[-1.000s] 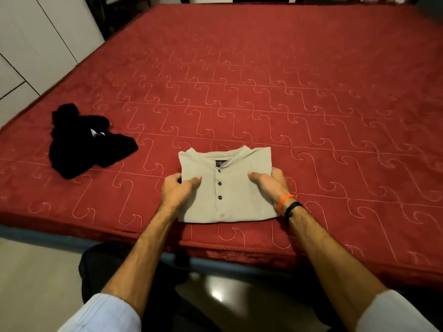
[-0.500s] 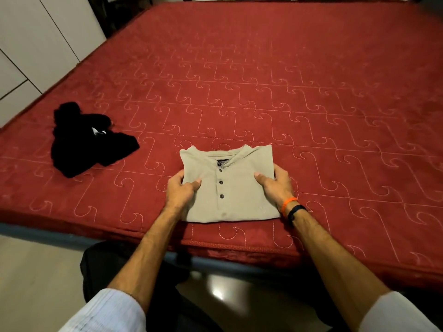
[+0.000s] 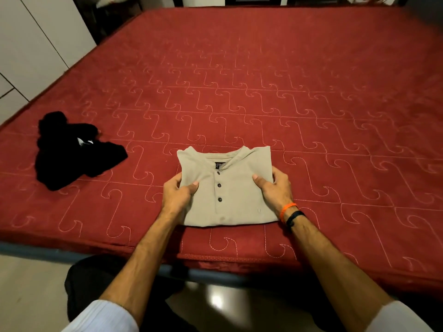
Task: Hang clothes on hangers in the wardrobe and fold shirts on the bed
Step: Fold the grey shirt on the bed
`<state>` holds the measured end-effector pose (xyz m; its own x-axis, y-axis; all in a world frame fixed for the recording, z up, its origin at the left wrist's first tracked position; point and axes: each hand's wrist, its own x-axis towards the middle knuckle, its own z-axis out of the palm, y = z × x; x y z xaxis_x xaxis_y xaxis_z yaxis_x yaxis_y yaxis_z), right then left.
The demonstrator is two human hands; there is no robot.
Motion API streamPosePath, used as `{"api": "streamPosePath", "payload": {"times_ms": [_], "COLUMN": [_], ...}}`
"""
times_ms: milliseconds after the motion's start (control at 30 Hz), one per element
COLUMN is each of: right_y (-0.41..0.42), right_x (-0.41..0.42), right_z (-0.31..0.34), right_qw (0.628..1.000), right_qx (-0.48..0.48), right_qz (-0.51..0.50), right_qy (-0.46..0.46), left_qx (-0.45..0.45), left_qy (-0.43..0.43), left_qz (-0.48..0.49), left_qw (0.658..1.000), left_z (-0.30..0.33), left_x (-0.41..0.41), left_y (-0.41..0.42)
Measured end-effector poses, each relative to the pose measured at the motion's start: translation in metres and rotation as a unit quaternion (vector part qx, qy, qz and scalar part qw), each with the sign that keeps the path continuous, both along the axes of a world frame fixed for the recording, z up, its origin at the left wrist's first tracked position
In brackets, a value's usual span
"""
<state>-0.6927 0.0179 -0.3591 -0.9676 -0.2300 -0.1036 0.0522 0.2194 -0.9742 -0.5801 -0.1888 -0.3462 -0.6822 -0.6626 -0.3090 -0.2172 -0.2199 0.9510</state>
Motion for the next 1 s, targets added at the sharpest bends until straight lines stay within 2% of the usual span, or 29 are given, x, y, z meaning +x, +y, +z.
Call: {"api": "streamPosePath", "payload": {"times_ms": [267, 500, 1000], "right_y": [-0.012, -0.054, -0.325], "right_x": [-0.030, -0.065, -0.212], "right_z": [0.001, 0.008, 0.019], "right_qw": [1.000, 0.999, 0.991], "right_qx": [-0.017, -0.031, 0.010], "right_qz": [0.002, 0.029, 0.129], "right_qy": [0.001, -0.010, 0.031], "left_qx": [0.026, 0.018, -0.026], "left_qy": [0.018, 0.025, 0.023], "left_qz": [0.009, 0.029, 0.138], "left_qw": [0.999, 0.999, 0.990], "left_z": [-0.004, 0.005, 0.025], "left_x": [-0.027, -0.051, -0.152], "left_y": [-0.010, -0.048, -0.273]}}
